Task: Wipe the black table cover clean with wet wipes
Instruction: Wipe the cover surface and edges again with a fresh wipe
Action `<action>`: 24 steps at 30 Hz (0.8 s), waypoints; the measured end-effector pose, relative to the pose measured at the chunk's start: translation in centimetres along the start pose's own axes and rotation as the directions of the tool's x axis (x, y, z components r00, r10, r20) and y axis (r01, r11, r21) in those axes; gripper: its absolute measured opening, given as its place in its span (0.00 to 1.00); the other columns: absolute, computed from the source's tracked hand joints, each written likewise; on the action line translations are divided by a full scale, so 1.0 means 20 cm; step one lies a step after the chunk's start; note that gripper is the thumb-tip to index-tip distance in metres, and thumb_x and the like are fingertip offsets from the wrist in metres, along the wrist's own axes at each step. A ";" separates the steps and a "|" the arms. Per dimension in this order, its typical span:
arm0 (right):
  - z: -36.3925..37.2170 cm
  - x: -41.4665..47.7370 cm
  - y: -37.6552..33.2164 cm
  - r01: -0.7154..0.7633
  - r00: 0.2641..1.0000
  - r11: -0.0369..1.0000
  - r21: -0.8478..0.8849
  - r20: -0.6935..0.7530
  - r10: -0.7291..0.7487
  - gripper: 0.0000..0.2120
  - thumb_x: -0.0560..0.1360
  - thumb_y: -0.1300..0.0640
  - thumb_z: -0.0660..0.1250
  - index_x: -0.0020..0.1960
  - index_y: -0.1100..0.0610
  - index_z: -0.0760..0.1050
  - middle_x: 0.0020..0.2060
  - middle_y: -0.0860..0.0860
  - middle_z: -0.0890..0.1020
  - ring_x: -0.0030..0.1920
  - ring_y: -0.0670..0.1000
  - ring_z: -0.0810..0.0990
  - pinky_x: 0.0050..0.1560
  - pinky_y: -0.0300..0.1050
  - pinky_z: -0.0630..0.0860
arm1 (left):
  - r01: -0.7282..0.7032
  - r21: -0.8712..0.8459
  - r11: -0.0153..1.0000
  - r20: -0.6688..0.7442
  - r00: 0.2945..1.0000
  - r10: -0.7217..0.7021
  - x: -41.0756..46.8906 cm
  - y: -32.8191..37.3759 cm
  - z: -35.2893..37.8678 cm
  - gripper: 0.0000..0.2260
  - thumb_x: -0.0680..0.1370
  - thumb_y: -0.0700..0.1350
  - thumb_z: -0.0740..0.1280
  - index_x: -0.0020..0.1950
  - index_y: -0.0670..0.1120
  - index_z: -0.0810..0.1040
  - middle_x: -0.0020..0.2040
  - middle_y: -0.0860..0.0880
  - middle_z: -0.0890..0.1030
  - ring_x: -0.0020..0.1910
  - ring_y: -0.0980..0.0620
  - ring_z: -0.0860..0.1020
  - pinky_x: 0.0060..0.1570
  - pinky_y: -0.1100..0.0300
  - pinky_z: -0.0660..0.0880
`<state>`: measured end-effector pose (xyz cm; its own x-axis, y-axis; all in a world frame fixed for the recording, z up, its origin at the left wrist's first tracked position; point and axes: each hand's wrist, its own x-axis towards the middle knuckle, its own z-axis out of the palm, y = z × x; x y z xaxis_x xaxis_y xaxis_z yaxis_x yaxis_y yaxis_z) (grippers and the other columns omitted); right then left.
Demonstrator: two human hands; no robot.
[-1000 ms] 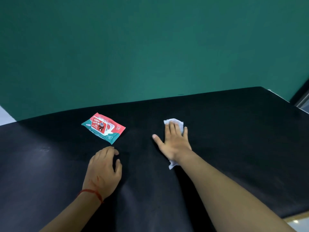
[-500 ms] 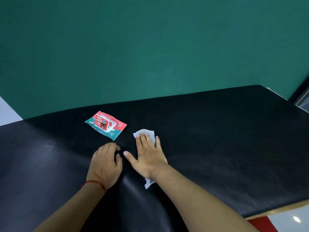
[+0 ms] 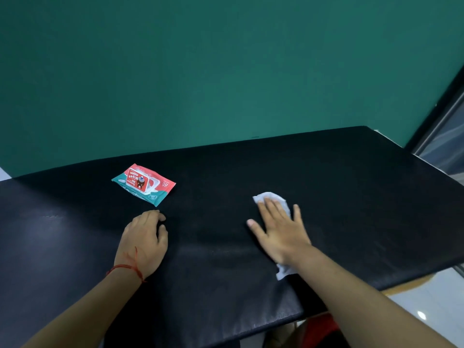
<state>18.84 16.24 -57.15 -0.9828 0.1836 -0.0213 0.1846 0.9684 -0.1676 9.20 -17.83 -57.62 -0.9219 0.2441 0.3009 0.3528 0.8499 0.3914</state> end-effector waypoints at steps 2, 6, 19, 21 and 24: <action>-0.04 -0.01 0.21 -0.091 0.996 0.996 -0.019 0.003 0.091 0.42 0.79 0.26 0.33 0.87 0.46 0.42 0.86 0.42 0.43 0.84 0.42 0.36 0.81 0.66 0.34 | -0.006 -0.002 1.000 -0.001 1.000 0.006 0.00 0.00 0.00 0.08 0.81 0.44 0.65 0.60 0.50 0.77 0.58 0.52 0.80 0.59 0.49 0.77 0.63 0.48 0.73; -0.17 -0.06 0.52 -0.171 0.977 0.975 -0.138 0.105 0.186 0.45 0.72 0.35 0.36 0.87 0.47 0.41 0.86 0.47 0.37 0.84 0.47 0.33 0.80 0.71 0.37 | -0.006 -0.007 1.000 -0.015 1.000 0.006 0.00 0.01 0.00 0.07 0.81 0.44 0.66 0.59 0.49 0.78 0.57 0.51 0.80 0.57 0.48 0.77 0.61 0.48 0.74; -0.02 0.20 0.16 -0.199 0.980 0.980 -0.016 -0.014 0.199 0.50 0.77 0.23 0.32 0.87 0.55 0.45 0.86 0.52 0.47 0.85 0.50 0.39 0.81 0.68 0.37 | -0.022 0.012 1.000 -0.019 1.000 0.023 0.02 0.01 0.01 0.06 0.81 0.47 0.66 0.58 0.50 0.76 0.54 0.53 0.79 0.55 0.50 0.77 0.59 0.49 0.74; 0.01 0.22 0.01 -0.138 0.990 0.990 -0.015 -0.019 0.137 0.50 0.77 0.23 0.32 0.87 0.55 0.45 0.86 0.52 0.49 0.85 0.51 0.40 0.81 0.68 0.37 | -0.022 0.009 1.000 -0.023 0.999 0.022 0.02 0.01 0.01 0.06 0.81 0.47 0.66 0.57 0.50 0.76 0.54 0.53 0.78 0.54 0.50 0.76 0.58 0.49 0.74; 0.05 0.23 -0.23 -0.031 1.000 0.999 -0.009 0.001 0.031 0.50 0.77 0.23 0.32 0.87 0.57 0.44 0.86 0.53 0.48 0.85 0.52 0.39 0.81 0.68 0.36 | -0.024 0.009 1.000 -0.034 0.999 0.024 0.02 0.00 0.01 0.06 0.81 0.46 0.66 0.57 0.50 0.76 0.53 0.53 0.79 0.54 0.50 0.77 0.58 0.49 0.74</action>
<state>13.51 12.46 -57.52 -0.9767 0.2129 -0.0277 0.2146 0.9639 -0.1578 8.91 -17.59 -57.63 -0.9072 0.2485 0.3394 0.3730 0.8481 0.3762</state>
